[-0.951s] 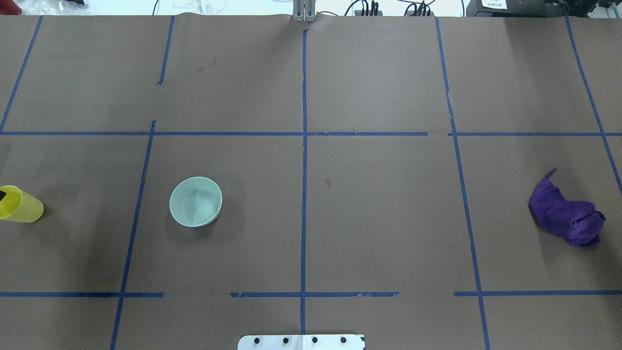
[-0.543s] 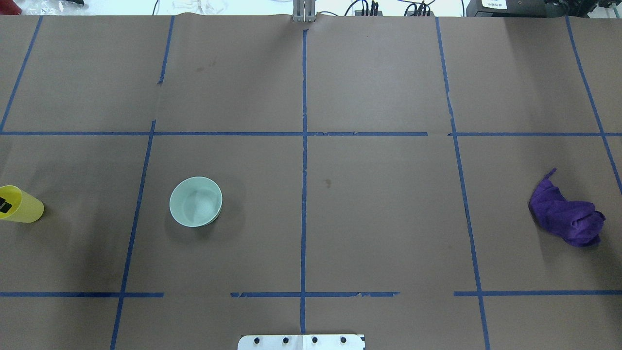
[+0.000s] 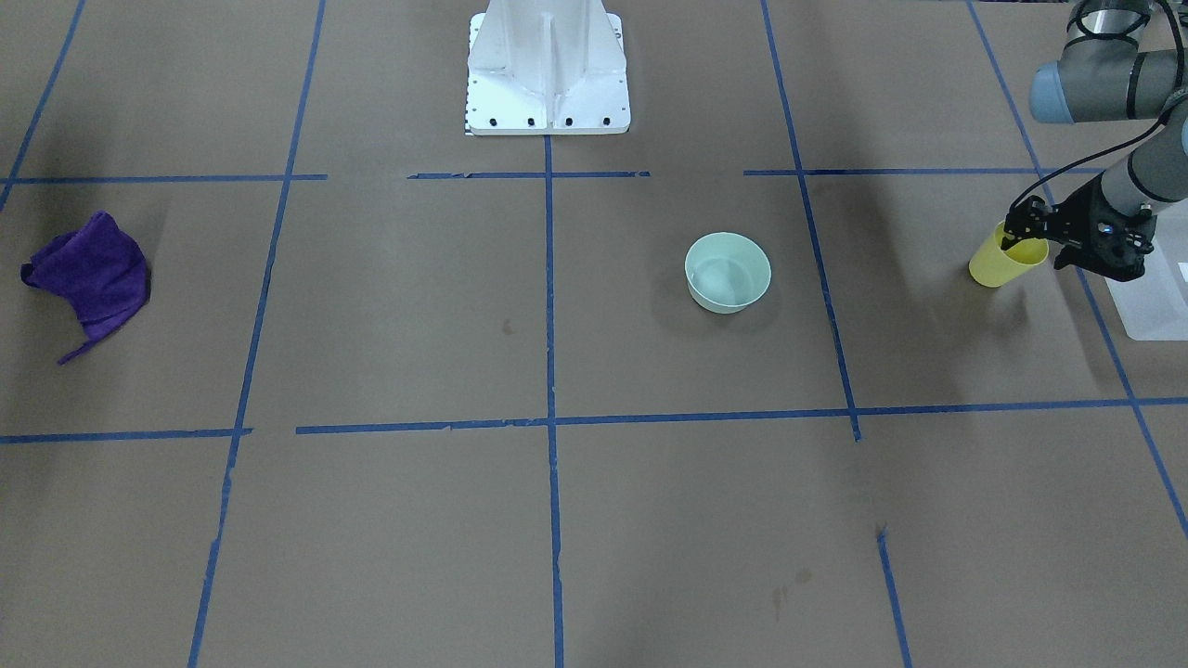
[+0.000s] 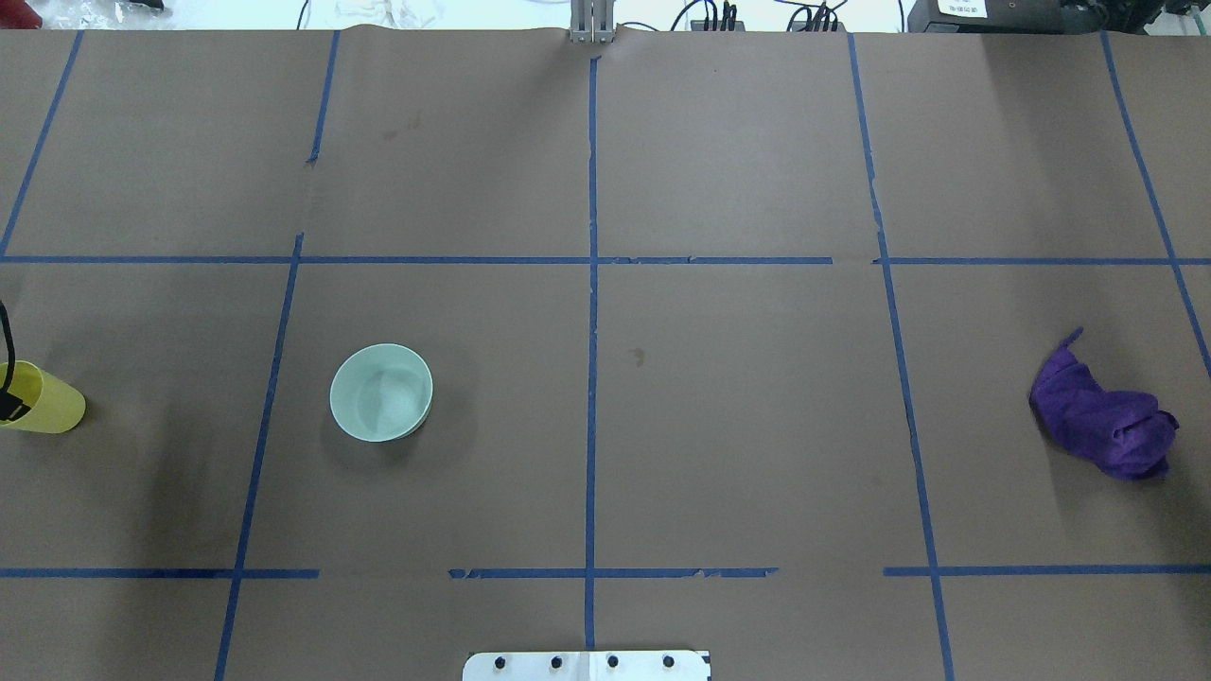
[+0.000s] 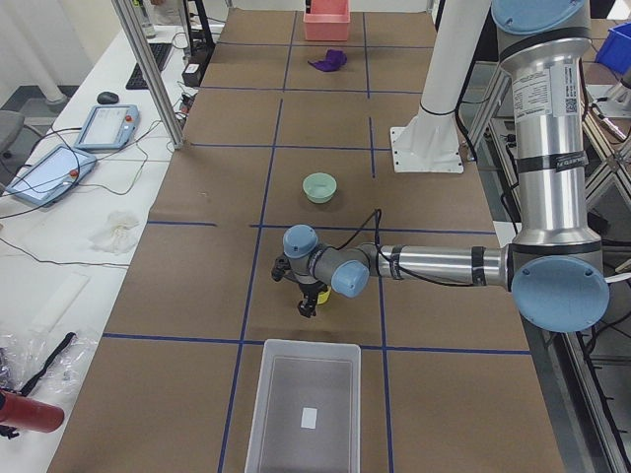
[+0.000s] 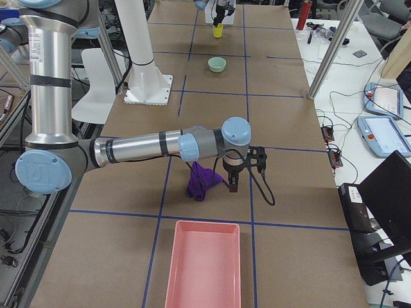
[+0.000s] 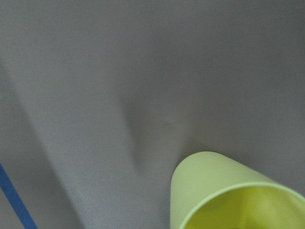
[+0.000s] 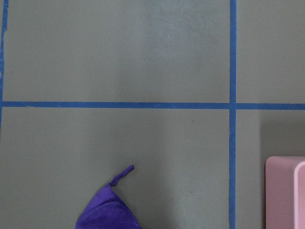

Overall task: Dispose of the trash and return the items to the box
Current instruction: 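Grasp the yellow plastic cup with the left gripper and lift it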

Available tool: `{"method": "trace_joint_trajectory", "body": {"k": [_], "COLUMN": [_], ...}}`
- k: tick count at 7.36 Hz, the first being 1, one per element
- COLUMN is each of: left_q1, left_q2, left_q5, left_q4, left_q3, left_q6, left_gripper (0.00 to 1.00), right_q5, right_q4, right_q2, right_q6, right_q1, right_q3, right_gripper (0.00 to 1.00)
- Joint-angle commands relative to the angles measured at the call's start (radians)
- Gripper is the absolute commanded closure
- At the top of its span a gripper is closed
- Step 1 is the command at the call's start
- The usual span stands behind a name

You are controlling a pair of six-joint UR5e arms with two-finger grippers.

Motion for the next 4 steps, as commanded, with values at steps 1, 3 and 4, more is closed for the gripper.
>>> {"method": "trace_joint_trajectory", "body": {"k": [1, 3, 4], "left_q1": [0.0, -0.003, -0.009], "left_q2": [-0.014, -0.014, -0.009], "left_q5": [-0.003, -0.003, -0.004], "left_q4": [-0.008, -0.009, -0.004], "left_q3": [-0.002, -0.028, -0.091], "left_q6": [-0.038, -0.061, -0.096], "left_gripper": [1.0, 1.0, 1.0], "right_q5": [0.0, 0.001, 0.001], "right_q4": [0.0, 0.0, 0.002], "right_q2": [0.004, 0.004, 0.005], "right_q6": [-0.001, -0.004, 0.0], "right_q1": [0.001, 0.001, 0.001], "right_q3": [0.001, 0.006, 0.012], "right_gripper": [0.0, 0.0, 0.0]}}
